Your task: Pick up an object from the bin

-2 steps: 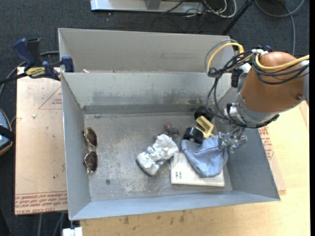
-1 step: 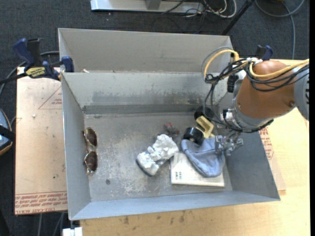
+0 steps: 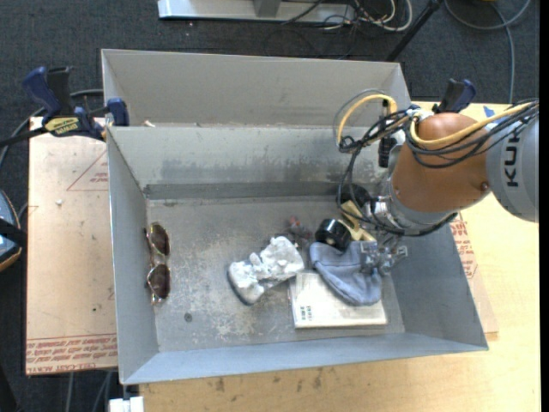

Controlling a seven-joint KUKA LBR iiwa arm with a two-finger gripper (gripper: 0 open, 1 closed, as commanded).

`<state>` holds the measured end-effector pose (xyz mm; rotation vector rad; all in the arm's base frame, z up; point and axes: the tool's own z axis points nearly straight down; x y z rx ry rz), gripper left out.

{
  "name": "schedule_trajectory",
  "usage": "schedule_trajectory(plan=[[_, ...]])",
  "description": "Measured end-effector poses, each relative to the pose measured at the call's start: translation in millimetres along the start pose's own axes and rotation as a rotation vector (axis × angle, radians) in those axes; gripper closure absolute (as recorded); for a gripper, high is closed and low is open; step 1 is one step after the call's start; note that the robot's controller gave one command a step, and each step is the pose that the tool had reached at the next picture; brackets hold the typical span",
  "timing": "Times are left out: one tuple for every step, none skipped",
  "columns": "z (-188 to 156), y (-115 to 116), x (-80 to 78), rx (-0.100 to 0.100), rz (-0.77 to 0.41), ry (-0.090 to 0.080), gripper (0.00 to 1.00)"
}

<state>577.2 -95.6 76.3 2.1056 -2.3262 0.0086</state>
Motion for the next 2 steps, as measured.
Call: schedule_trajectory(plan=[[-47.0,45.9,-1.4,-0.01,0.0,-0.012,1.0],[-164.7,1.4,33.7,0.0,-0.077,-0.01,1.0]])
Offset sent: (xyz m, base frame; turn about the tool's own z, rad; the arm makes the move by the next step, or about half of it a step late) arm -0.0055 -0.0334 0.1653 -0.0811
